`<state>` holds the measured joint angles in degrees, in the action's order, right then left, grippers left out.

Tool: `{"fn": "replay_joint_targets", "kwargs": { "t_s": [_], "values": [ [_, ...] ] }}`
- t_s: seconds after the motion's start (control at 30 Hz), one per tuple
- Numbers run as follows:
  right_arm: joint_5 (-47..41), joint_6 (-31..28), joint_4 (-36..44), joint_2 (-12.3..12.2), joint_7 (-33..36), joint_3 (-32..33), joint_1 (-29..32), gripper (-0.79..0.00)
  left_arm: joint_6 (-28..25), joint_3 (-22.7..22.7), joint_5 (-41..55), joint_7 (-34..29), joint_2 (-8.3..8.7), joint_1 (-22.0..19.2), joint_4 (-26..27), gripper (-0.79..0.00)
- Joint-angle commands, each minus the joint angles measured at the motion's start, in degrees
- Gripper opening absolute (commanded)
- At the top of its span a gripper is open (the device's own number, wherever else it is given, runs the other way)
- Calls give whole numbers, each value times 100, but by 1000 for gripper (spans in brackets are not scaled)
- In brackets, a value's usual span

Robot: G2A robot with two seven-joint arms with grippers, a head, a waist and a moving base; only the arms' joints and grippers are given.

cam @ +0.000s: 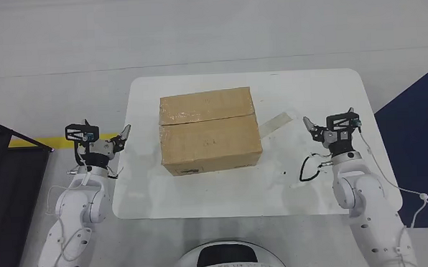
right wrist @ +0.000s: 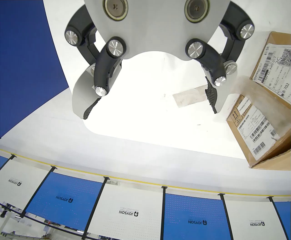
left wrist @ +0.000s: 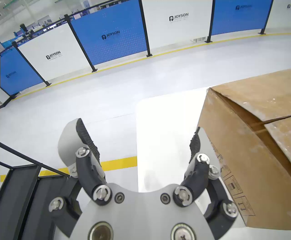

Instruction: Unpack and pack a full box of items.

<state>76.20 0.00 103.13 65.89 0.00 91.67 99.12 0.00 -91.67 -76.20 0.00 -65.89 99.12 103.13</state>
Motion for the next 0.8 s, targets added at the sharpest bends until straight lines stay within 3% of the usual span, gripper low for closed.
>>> {"fn": "replay_joint_targets", "kwargs": {
  "t_s": [0.0, 0.77],
  "values": [
    [0, 0, 0, 0, 0, 0, 0, 0, 0, 0, 0, 0, 0, 0, 0, -1],
    [176, 17, 418, 34, 128, -272, 88, 0, 0, 0, 0, 0, 0, 0, 0, 0]
  ]
}}
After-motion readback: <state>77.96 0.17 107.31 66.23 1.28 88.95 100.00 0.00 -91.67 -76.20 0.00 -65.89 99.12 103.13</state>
